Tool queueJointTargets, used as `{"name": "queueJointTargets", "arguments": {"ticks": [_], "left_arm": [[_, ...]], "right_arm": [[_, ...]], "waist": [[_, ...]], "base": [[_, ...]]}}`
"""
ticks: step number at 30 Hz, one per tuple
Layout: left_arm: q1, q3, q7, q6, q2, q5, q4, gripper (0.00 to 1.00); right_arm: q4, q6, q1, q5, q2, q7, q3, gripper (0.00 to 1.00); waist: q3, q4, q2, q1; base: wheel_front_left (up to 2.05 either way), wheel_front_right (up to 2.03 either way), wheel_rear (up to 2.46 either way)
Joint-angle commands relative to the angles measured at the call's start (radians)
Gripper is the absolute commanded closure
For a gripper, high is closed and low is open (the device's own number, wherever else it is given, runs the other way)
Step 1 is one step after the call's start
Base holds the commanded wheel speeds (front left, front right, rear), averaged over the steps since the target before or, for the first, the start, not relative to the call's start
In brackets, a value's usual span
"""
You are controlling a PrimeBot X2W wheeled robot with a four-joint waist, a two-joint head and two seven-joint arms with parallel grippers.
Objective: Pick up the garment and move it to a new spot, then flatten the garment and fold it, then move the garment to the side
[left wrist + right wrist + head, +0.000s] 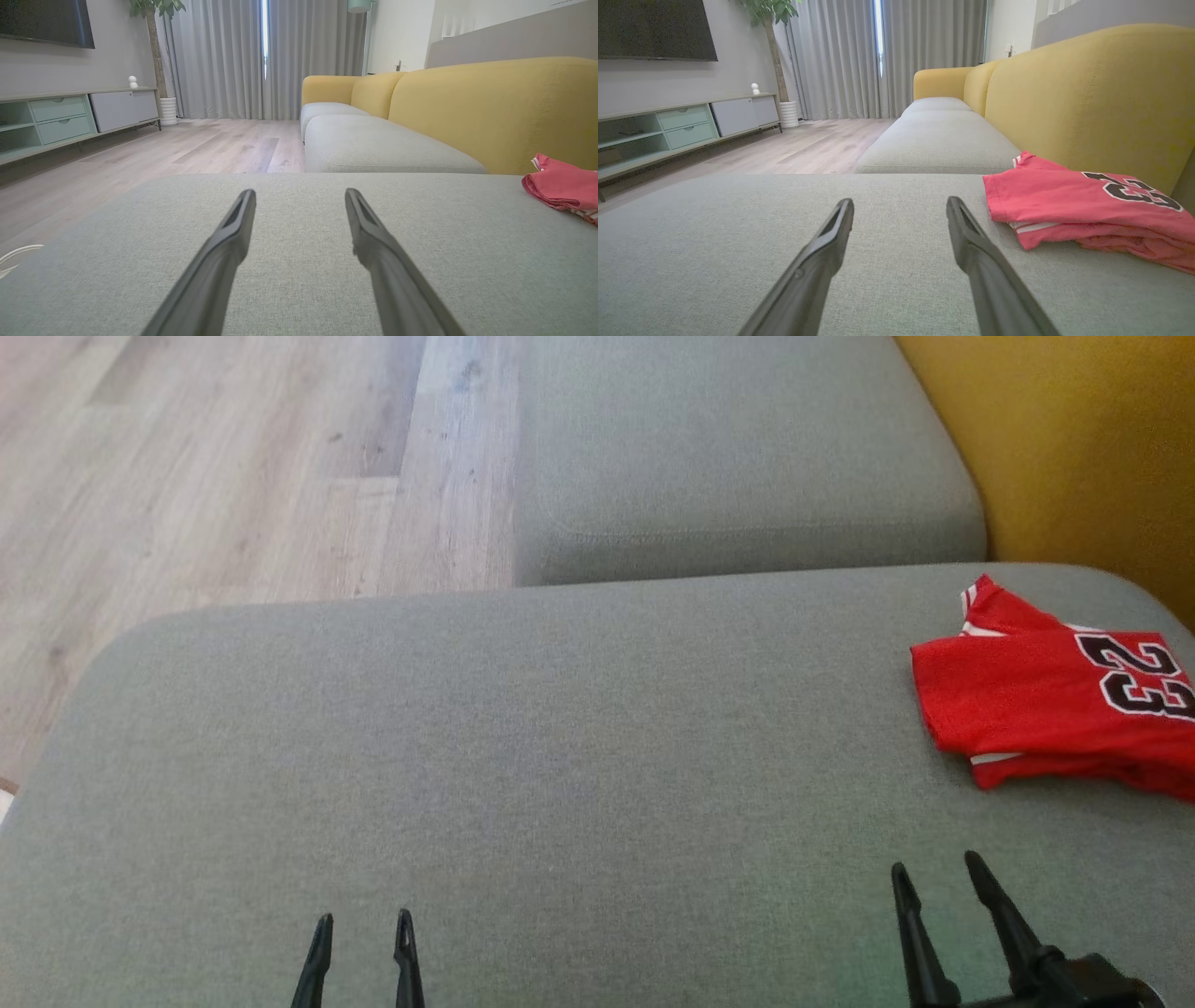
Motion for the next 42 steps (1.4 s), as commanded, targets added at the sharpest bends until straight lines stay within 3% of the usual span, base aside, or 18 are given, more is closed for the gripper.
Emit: {"name": "queueJointTargets", "arguments": {"ticks": [1,14,15,19,42], "left_arm": [[-0.042,0.037,-0.005,-0.006,-0.007,0.006,-0.029,0.0],[-0.038,0.038,-0.005,-0.007,-0.007,0.027,-0.014,0.0],[0.003,0.005,0.0,-0.012,0.0,0.018,0.014,1.0],[0.016,0.001,0.001,-0.012,0.0,0.011,0.062,1.0],[-0.062,0.041,0.05,-0.061,0.014,-0.272,0.091,1.0]], "right_arm": [[-0.03,0.007,-0.037,-0.011,-0.006,-0.011,0.026,0.0],[-0.016,0.007,-0.024,-0.024,0.005,-0.011,0.031,0.0],[0.014,0.0,0.008,-0.019,0.01,0.0,0.008,1.0],[0.065,0.0,0.018,-0.013,0.01,0.004,0.013,1.0],[0.081,0.001,-0.055,0.275,-0.002,0.053,-0.004,1.0]], "waist": [[-0.011,0.0,-0.0001,0.0003],[-0.021,0.005,-0.0001,0.0003],[-0.021,0.005,-0.0001,0.0003],[-0.02,0.005,-0.0001,0.0003],[0.009,-0.003,-0.0001,0.0003]], "base": [[0.0,0.0,0.0],[0.0,0.0,0.0],[0.0,0.0,0.0],[0.0,0.0,0.0],[0.0,0.0,0.0]]}}
